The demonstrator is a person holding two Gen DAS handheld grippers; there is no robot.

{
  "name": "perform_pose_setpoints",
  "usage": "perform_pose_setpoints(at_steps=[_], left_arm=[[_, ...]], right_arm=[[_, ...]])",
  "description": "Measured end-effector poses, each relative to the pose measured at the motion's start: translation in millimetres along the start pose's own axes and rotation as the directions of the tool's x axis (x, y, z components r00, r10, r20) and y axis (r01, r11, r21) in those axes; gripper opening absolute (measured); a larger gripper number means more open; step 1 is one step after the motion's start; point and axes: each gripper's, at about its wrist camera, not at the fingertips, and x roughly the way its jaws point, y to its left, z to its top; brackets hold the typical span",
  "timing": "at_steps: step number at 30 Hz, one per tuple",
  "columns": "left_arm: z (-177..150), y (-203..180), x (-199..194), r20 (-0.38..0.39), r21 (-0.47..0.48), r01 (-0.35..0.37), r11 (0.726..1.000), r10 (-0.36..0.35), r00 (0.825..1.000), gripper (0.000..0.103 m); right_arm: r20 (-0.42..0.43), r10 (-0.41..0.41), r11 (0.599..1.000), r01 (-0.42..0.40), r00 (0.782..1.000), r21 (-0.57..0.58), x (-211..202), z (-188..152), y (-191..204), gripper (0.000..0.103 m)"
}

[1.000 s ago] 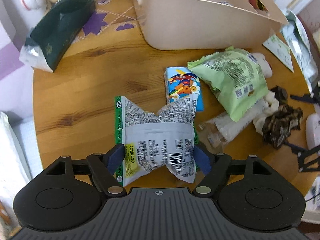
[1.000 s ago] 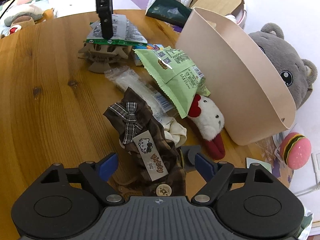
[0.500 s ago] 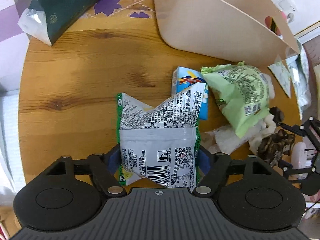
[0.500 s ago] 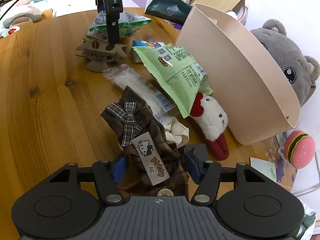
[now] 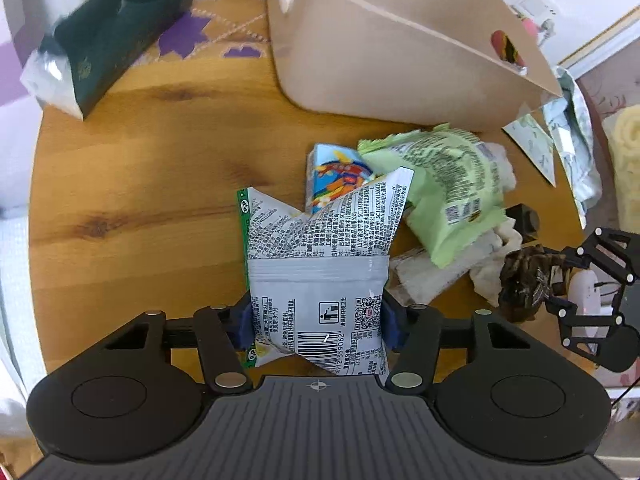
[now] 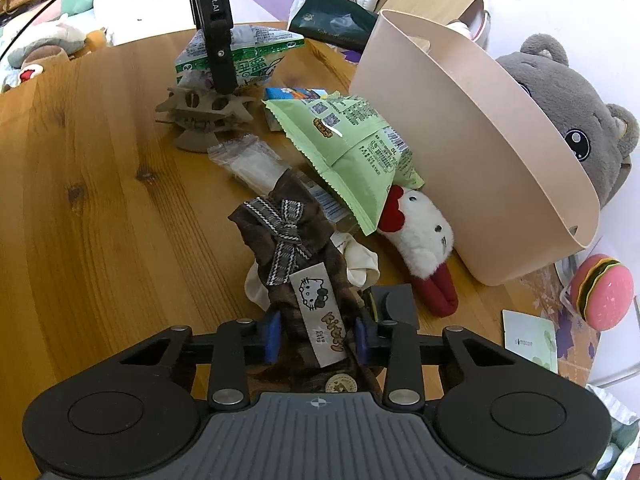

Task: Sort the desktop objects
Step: 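Carry the white snack bag and brown plush bag with both tools over the basket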

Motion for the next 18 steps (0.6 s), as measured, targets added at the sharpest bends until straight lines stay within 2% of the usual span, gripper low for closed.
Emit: perform_pose_setpoints(at_steps=[6,10,18], left_arm=[[-0.3,-7.1,-26.3,0.056,0.083,-0.003,0.997,-0.001,0.998,0.058],[-1.3,-12.5,-42.3,0.087,0.114,-0.022,0.993,0.012,0.996,0.058],[-3.4,-20.2,-73.0,0.149,0.186,-0.06,0.981,0.032,0.988,0.058]], right_arm=[[0.016,-0.008,0.999,0.008,1.0,0.032,-12.5,-0.3,-4.6,0.034],[0.031,-0.004,0.995,0.001,1.0,0.097,-21.9,0.3,-14.6,0.034],[0.079,-0.033,0.99,0.022,0.996,0.137,-48.1,5.4,-26.8,0.034]])
